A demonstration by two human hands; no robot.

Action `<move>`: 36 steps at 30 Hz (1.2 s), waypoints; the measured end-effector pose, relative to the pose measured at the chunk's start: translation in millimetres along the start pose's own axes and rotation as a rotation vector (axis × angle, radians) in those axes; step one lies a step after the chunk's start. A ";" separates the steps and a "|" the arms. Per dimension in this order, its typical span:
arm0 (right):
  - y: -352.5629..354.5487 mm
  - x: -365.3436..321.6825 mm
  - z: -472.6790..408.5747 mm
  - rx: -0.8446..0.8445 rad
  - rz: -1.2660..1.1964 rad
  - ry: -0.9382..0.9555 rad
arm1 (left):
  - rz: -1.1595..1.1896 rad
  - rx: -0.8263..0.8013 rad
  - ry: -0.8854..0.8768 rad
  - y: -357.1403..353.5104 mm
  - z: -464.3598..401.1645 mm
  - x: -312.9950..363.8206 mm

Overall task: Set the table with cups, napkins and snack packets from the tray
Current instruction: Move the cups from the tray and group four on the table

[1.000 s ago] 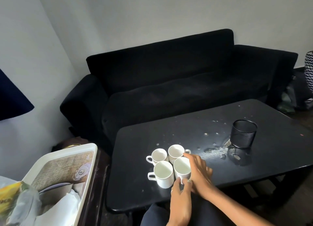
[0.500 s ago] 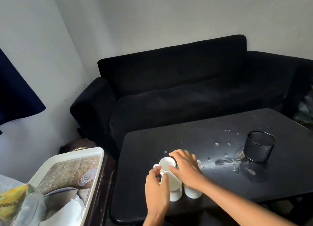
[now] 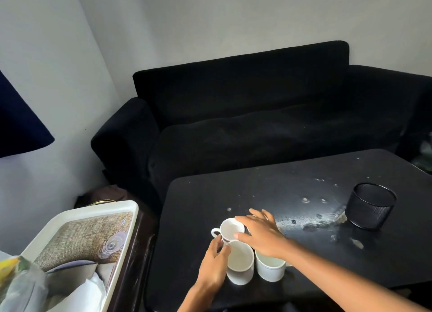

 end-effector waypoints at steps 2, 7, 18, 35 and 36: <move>0.4 -0.3 0.0 -0.023 0.002 0.006 | 0.015 -0.015 -0.018 0.0 -1.9 -0.6; 2.5 -0.4 -2.1 -0.074 0.019 0.020 | 0.007 -0.088 -0.032 2.7 -4.3 -0.7; -2.3 -0.9 -32.8 -0.030 0.054 -0.034 | 0.031 -0.197 -0.009 1.6 -44.1 6.7; -16.3 22.5 -123.8 0.026 -0.387 -0.257 | 0.021 -0.061 -0.098 -21.7 -136.1 0.4; -17.9 24.4 -128.9 0.031 -0.406 -0.272 | 0.014 -0.052 -0.090 -23.1 -141.4 1.6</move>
Point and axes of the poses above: each hand's wrist, its own z-axis away from the middle knuckle, its own y-axis out of the back of the hand, x = y × z, the point moved 5 cm from there along -z, towards the middle knuckle, and after that the axes turned 10 degrees about x, right-handed, at the moved point
